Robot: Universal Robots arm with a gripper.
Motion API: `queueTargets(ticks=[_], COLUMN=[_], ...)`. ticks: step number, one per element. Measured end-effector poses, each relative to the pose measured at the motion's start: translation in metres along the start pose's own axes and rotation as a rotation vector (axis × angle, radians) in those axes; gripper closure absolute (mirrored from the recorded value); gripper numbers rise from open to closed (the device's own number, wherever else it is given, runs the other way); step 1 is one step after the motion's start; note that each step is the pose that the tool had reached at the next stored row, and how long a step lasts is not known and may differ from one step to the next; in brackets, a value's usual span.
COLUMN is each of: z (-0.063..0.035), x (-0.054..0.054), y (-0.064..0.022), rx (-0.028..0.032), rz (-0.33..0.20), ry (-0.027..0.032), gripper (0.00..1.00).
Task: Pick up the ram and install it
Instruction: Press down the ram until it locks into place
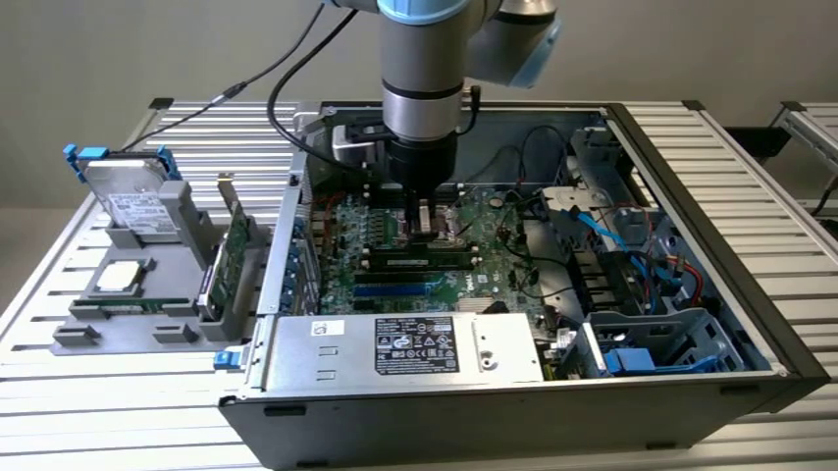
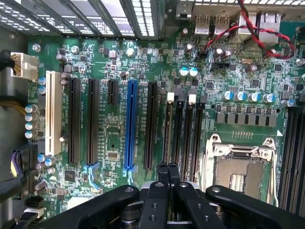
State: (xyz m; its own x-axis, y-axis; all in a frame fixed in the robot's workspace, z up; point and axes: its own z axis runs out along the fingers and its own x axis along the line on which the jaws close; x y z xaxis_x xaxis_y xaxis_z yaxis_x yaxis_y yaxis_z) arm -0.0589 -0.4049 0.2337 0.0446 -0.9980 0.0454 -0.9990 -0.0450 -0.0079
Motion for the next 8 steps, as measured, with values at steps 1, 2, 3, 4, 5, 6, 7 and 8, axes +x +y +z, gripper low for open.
queueTargets(ticks=[1,2,3,4,5,6,7,8], z=[0.0000,0.0000,-0.0001,-0.0001,-0.0001,-0.0001,-0.0001,0.0004], x=[-0.0001,-0.0002,-0.0002,-0.0003,-0.0004,-0.0004,-0.0004,-0.0004], y=[0.0018,0.0035,0.0051,0.0065,0.0075,0.0078,0.0078,0.0081], rx=[0.0000,0.0000,0.0000,0.0000,0.0000,0.0000,0.0000,0.0001], rz=[0.000,0.000,0.000,0.000,0.000,0.000,0.000,0.000], ry=[0.0001,0.0000,0.0001,0.0000,0.0000,0.0001,0.0000,-0.0001], gripper=[0.90,0.90,0.90,0.90,0.90,0.90,0.90,0.90])
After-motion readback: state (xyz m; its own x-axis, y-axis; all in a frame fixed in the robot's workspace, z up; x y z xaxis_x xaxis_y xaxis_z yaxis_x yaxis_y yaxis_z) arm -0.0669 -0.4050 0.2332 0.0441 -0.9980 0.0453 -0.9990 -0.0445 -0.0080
